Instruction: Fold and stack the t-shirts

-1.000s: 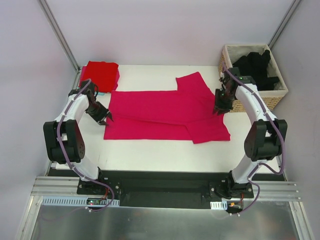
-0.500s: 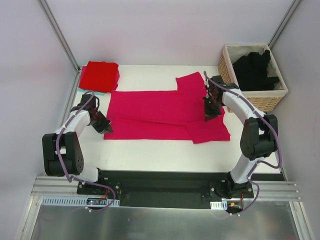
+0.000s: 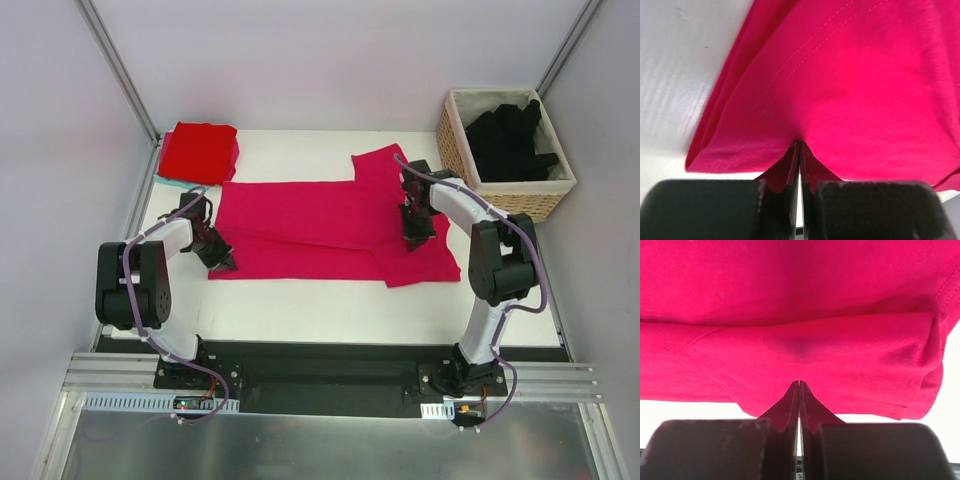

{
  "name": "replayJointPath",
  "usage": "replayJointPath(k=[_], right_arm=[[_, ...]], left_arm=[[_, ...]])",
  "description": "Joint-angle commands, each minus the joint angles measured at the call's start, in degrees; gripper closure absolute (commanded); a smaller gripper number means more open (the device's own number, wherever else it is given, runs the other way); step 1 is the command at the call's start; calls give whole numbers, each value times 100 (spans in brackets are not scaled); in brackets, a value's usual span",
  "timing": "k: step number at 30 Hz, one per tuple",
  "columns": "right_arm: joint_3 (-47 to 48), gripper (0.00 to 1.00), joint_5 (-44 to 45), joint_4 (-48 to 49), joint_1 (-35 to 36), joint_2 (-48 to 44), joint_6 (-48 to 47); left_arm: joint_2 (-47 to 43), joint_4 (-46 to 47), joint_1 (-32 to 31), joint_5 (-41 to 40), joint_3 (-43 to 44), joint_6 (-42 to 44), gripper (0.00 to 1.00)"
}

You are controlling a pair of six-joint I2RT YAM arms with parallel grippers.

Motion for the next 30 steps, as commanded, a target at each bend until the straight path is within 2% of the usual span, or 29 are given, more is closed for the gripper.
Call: replayJointPath(k=[1,13,16,19,21,24,30], right_arm=[[368,99,251,-255,-3,95,85],[316,99,-249,-158,-109,842,876],[316,99,-179,-228,-118,860,902],[255,99,-179,-465,-126,851,929],[1,99,-214,-518,-118,746,973],[-420,99,-258,-510,-118,465,1052],[-1002,99,-486,-606,-100,-27,1052]], left_arm=[[269,3,-118,99,38,55,100],[559,-163,-153,240,267,37,100],[621,-575,-153,170,398,54,100],[752,-1471,-162,-172,635,28,100],[892,-2276,-153,-339,758,-16,100],[859,-2816,-153,-244,715,-60,100],[507,-3151,-153,-524,311,-183,100]])
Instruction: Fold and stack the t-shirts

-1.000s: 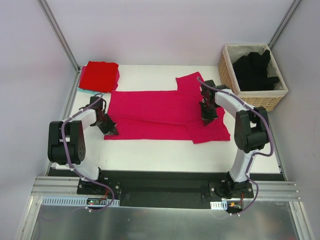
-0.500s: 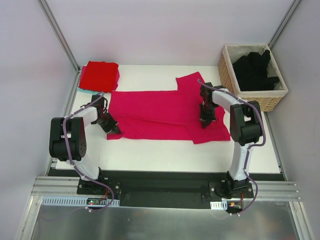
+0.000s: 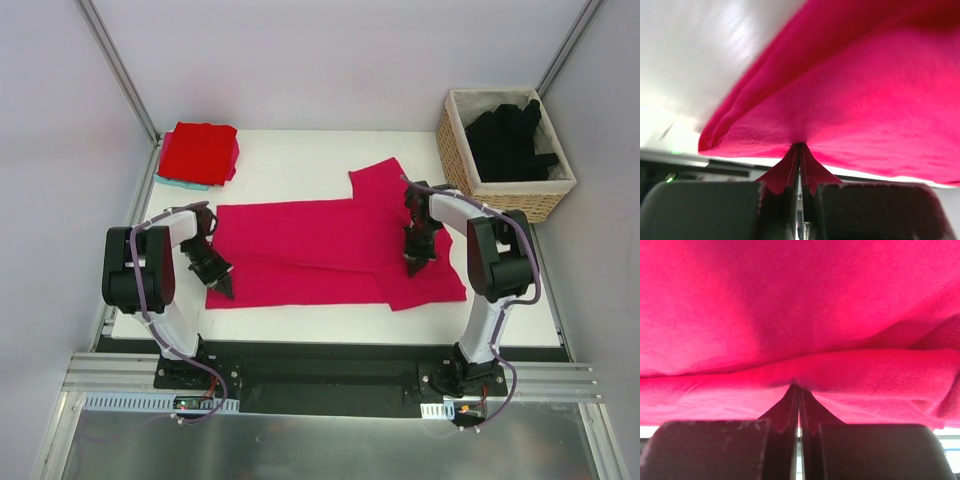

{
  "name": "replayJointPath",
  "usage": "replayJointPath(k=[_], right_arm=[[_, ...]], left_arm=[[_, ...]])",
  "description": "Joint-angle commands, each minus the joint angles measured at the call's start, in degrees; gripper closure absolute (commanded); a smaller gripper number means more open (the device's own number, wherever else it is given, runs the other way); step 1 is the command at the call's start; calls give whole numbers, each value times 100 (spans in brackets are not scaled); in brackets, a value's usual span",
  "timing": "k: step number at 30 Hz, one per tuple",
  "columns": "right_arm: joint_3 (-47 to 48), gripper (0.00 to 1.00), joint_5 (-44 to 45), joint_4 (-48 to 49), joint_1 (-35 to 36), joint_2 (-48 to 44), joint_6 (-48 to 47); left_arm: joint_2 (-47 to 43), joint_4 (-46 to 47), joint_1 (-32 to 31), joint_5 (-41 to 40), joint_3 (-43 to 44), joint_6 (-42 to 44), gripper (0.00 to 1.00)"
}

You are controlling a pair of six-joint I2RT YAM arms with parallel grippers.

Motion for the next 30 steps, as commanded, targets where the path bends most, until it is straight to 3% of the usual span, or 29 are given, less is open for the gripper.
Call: replayJointPath(k=[1,11,15,21,23,25,30], right_arm=[[-613,99,-191,-366,27,-403,138],[-1563,99,-131,-111,299,-1116,375],[-1187,99,966,-120,554,-1975,472],[-588,75,1689,-436,484,-2988,113],[-745,71,1576,-664,135,-2936,129],[-1200,71,912,-665,-261,-2996,313],[-2134,70,57,-182,-1202,-3637,262]], left_arm=[[-307,-974,-33,-514,-222,-139,100],[-1255,-1441,-42,-831,-398,-96,100],[-1712,-1494,-33,-892,-267,150,100],[-2434,-1468,-33,-718,1258,598,98],[-2443,-1468,90,-481,1569,669,96],[-2460,-1337,239,18,1746,678,95],[-3004,-608,670,856,1081,704,91]])
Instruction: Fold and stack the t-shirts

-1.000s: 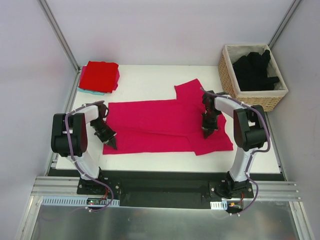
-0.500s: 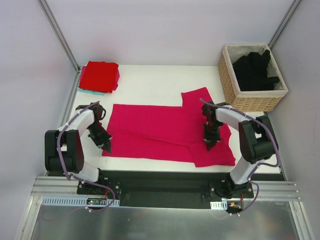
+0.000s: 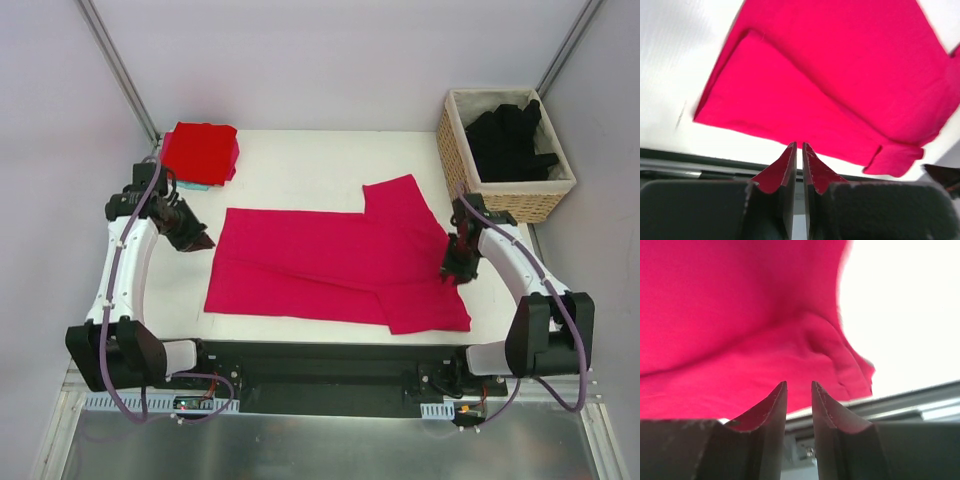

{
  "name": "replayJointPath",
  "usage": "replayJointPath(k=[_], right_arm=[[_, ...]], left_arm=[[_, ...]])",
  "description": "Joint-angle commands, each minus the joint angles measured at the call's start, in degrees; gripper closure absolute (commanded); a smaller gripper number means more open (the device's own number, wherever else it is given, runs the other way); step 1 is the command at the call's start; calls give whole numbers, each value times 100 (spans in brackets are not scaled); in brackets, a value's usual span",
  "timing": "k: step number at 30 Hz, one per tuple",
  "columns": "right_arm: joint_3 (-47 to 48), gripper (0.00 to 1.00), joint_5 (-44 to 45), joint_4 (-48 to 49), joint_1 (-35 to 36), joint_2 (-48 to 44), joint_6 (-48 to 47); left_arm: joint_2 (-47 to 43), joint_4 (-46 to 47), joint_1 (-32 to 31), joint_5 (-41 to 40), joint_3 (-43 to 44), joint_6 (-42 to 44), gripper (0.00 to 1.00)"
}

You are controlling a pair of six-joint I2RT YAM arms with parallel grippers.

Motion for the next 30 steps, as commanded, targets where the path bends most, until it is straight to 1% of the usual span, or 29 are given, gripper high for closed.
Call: replayJointPath(k=[1,3,8,12,13,15,30], right_arm=[[-668,70,-948,-55,-604,-500,-42],[-844,69,-950,-81,-649,-579,-60],[-1090,69,-923,-265,-720,-649,45],[-1091,70,-607,-615,-728,-535,-86],[-1073,70,-215,-695,-737,-509,-130],[-1021,70,25,-871,-737,-421,-227],[-1047,71,158,-714,-772,457,-333]], left_arm=[[-454,466,300,885,-626,162,91],[-595,573,441,1113,-872,171,90],[-692,731,512,1307,-1005,268,89],[-604,775,521,1439,-909,321,89],[-587,775,521,1439,-891,338,89],[-569,793,538,1483,-874,329,89],[-727,951,582,1598,-1199,250,89]])
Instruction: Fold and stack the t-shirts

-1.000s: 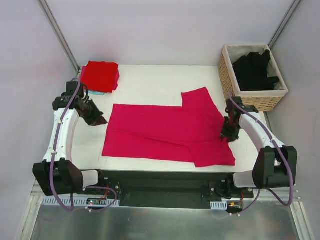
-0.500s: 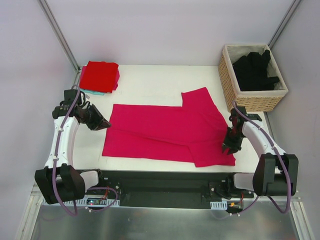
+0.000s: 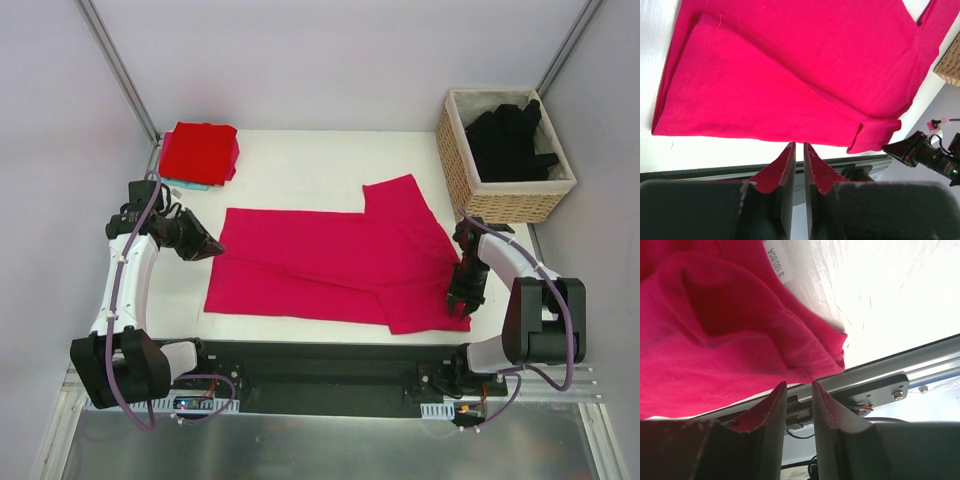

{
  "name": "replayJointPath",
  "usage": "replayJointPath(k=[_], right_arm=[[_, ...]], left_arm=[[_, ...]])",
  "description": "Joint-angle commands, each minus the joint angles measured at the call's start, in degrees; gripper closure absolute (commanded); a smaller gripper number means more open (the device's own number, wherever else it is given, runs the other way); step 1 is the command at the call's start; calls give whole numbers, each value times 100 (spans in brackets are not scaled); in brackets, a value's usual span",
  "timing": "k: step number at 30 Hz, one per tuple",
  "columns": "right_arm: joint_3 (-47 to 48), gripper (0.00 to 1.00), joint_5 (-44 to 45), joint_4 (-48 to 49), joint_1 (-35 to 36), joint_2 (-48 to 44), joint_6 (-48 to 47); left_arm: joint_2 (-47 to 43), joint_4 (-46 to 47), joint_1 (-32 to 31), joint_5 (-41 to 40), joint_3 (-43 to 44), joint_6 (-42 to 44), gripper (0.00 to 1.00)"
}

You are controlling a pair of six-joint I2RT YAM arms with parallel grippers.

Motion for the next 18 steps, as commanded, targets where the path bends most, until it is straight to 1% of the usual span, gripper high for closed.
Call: replayJointPath(k=[1,7,10,11,13,14,17,18], right_arm=[[37,71,173,-117,-51,174,-88],[2,73,156,-47,-42,341,-123],[11,79,121,-20,-51,350,-141],[11,83,112,-12,-42,332,-150],[20,87,59,-11,-42,341,-176],[28,92,50,-11,-51,350,-185],[28,99,6,-20,-51,297,-202],[37,99,-29,-20,-51,236,-202]], left_arm=[[-218,59,106,129,-112,58,89],[-183,51,115,138,-113,58,89],[-113,59,123,120,-42,58,89],[-95,59,123,120,-7,58,89],[-69,68,123,111,28,49,89],[-51,68,132,120,72,40,89],[-34,77,132,94,98,32,89],[-34,86,132,102,98,23,89]])
